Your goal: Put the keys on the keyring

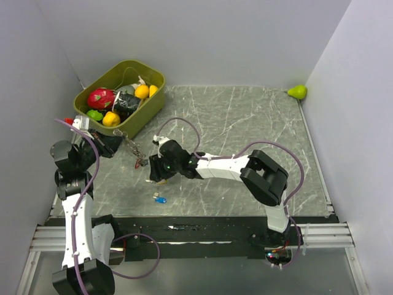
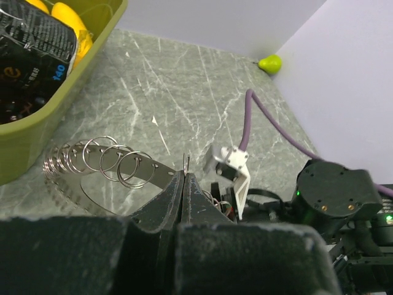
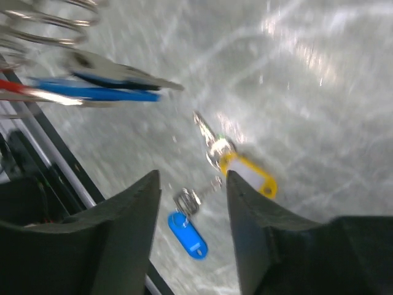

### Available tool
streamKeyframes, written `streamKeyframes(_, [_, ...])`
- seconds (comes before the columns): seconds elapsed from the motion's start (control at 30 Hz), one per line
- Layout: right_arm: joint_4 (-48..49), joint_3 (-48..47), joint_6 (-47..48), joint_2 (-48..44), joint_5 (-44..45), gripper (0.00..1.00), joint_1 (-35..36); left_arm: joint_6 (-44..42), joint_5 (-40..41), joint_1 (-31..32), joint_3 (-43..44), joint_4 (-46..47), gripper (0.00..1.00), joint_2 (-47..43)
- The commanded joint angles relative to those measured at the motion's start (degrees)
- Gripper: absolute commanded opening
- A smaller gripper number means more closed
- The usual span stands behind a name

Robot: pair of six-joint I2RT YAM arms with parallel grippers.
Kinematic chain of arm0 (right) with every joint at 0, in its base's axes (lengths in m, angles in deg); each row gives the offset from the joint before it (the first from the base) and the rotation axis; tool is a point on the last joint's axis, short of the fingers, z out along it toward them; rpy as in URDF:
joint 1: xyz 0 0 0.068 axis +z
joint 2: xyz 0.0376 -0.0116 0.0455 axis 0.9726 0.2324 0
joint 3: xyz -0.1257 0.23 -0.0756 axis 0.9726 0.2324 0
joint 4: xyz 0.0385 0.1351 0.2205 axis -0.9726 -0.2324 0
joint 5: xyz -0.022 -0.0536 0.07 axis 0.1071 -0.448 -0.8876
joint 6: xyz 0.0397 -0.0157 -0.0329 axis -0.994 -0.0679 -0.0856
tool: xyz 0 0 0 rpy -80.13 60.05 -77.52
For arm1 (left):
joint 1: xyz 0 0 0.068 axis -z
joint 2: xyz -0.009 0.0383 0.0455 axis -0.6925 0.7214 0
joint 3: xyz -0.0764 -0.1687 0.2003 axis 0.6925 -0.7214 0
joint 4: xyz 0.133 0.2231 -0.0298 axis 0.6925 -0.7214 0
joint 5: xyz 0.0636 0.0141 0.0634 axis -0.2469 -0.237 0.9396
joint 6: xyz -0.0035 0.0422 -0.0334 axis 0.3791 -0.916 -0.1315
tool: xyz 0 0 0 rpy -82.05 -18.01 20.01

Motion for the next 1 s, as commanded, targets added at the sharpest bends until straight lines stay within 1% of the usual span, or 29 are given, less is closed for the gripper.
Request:
streamKeyframes(0.0, [-4.1,-4.6,-0.5,2.7,3.4,0.61,0.0,-2.8,2.2,-0.3,4.4,-0.6,0.01,-1.7])
streamKeyframes(0.07, [-6.1,-7.1,-1.3,3.9,3.4,0.64,0.0,-3.3,2.3,-0.3,4.7,-1.1,0.01,-1.8])
streamKeyframes(0.17, [-8.6,-9.2,-2.6,5.8,3.6,0.64,0.0,-3.7,2.8,-0.3,5.0,-1.7,0.01,-1.8])
streamKeyframes(0.27, [-10.8,-10.7,-2.6,6.8,5.4,0.63,0.7,-4.5,3.0,-0.3,5.3,-2.5,0.01,-2.0])
streamKeyframes(0.3, [-11.5,-11.7,-2.4,7.2,7.6,0.63,1.0,-4.7,2.9,-0.2,5.3,-2.5,0.01,-1.9])
streamKeyframes(0.4, [-14.5,-13.7,-2.2,8.7,10.0,0.62,1.6,-4.6,2.3,-0.2,5.1,-2.3,0.01,-2.1])
streamKeyframes(0.47, [-14.6,-14.0,-2.5,9.3,10.1,0.60,1.6,-4.6,2.3,-0.2,5.0,-2.3,0.01,-2.1])
streamKeyframes(0.63, [-14.9,-15.1,-2.5,10.7,9.7,0.50,2.0,-4.5,2.0,-0.3,4.8,-2.0,0.01,-2.2])
streamKeyframes(0.7, [-15.0,-15.2,-2.6,10.8,9.7,0.49,2.1,-4.5,1.9,-0.2,4.8,-1.9,0.01,-2.3])
streamKeyframes(0.73, [-14.9,-15.3,-2.6,10.8,9.5,0.45,2.1,-4.4,1.9,-0.2,4.7,-1.8,0.01,-2.3])
streamKeyframes(0.8, [-14.8,-15.4,-2.6,11.1,9.3,0.42,2.1,-4.3,1.8,-0.3,4.7,-1.8,0.01,-2.3])
streamKeyframes(0.83, [-14.9,-15.5,-2.7,11.3,9.2,0.37,2.1,-4.3,1.8,-0.3,4.7,-1.8,0.01,-2.3])
streamKeyframes(0.9, [-14.9,-15.8,-3.0,11.8,8.9,0.33,2.1,-4.4,1.7,-0.3,4.7,-1.8,0.01,-2.4])
streamKeyframes(0.97, [-15.2,-16.2,-3.1,12.1,8.5,0.26,2.1,-4.4,1.6,-0.2,4.7,-1.8,0.01,-2.6])
